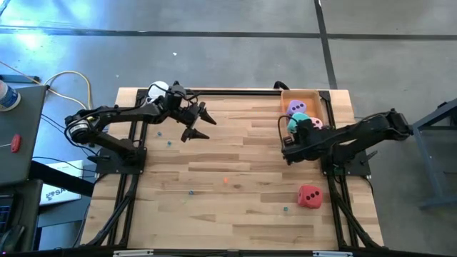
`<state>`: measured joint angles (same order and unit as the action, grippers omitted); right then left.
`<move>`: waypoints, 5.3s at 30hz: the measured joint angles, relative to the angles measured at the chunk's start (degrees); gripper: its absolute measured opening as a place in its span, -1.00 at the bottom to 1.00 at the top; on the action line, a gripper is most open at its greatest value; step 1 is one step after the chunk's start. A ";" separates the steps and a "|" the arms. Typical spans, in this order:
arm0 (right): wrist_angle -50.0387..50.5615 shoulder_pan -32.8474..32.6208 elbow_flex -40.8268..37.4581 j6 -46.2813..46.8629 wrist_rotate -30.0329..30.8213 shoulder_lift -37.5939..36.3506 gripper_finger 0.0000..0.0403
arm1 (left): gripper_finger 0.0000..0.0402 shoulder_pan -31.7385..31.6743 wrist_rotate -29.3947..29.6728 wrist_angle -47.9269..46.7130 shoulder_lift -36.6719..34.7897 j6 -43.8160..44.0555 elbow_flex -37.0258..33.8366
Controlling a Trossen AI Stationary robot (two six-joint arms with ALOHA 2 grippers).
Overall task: Pick & Place Dice
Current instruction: Put the green large die into the orange bin, then put the light blue small die into the orange bin
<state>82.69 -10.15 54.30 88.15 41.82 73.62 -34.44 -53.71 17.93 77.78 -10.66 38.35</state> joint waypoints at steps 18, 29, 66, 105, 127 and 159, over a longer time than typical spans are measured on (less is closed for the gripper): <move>-7.61 9.72 0.04 -6.37 -3.07 7.13 -0.47 | 0.76 3.24 1.20 -0.12 -0.02 0.57 0.00; -9.60 10.83 0.04 -7.26 -3.13 8.42 -0.47 | 0.76 3.24 1.31 -0.17 -0.02 0.57 0.00; -23.86 12.37 0.09 -33.93 -5.32 8.44 -0.54 | 0.76 3.24 2.95 -2.82 -0.04 -0.04 0.02; -19.16 12.48 1.75 -29.86 2.93 8.25 0.55 | 0.76 3.22 5.54 -3.14 -0.04 -0.10 0.04; -18.82 21.83 -1.55 -27.32 -7.40 8.42 0.46 | 0.76 3.22 5.59 -3.40 -0.04 0.01 0.04; -28.62 -4.83 2.95 -23.88 14.10 7.81 0.46 | 0.76 12.78 22.16 -34.59 -9.71 -11.25 0.04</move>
<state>54.07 -14.97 57.25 64.28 55.93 81.43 -21.66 -31.55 -16.67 68.07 -21.91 38.39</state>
